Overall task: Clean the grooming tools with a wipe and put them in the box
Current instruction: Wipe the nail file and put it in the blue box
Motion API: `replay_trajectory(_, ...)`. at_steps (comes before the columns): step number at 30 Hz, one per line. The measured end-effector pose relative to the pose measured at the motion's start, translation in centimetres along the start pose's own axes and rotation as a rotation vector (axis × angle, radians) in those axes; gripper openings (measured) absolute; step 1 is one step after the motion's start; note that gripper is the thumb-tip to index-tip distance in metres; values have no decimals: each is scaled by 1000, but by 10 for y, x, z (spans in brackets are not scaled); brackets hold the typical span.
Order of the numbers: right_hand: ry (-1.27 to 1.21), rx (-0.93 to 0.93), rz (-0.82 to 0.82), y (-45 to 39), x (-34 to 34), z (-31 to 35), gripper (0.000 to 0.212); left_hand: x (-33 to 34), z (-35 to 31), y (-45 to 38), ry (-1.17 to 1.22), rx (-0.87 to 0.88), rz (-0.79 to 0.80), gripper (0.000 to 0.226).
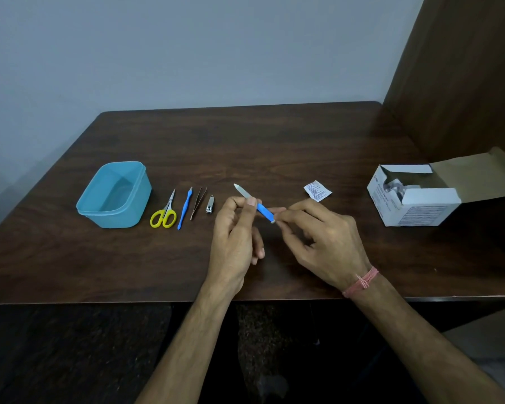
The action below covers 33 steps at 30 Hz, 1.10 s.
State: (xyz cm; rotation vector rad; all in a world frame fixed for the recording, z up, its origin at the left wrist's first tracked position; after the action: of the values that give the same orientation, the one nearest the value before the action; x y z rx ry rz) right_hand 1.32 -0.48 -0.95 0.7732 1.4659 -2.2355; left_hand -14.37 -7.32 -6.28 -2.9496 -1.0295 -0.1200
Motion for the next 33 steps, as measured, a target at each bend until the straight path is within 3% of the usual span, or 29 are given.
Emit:
replay_trajectory(12,16,-74,71,-1,8,10,8,7,-1,-3,107,22,78,28)
replay_trajectory(18,105,-125,23,-1,3,15,12,7,-1,-2,100,15,90,21)
replay_trajectory(26,-26,-40,-81,-4,-12,11,10,9,-3,-2,114,25,139,26)
replay_trajectory(33,-81,63,-92,-5,-13,-4,8,6,4,-5,86,-9,79,38)
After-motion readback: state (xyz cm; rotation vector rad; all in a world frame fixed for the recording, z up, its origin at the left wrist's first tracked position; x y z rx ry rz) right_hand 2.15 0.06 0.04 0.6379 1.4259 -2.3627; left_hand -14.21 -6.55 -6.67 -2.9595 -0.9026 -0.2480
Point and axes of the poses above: each hand's wrist, its own y-axis away from the middle knuckle, its own x-axis out of the palm, z = x × y, the point moved 10 cm from there along -y, towards the middle knuckle, and after that the axes turned 1 degree about z, right-handed, at the moved point
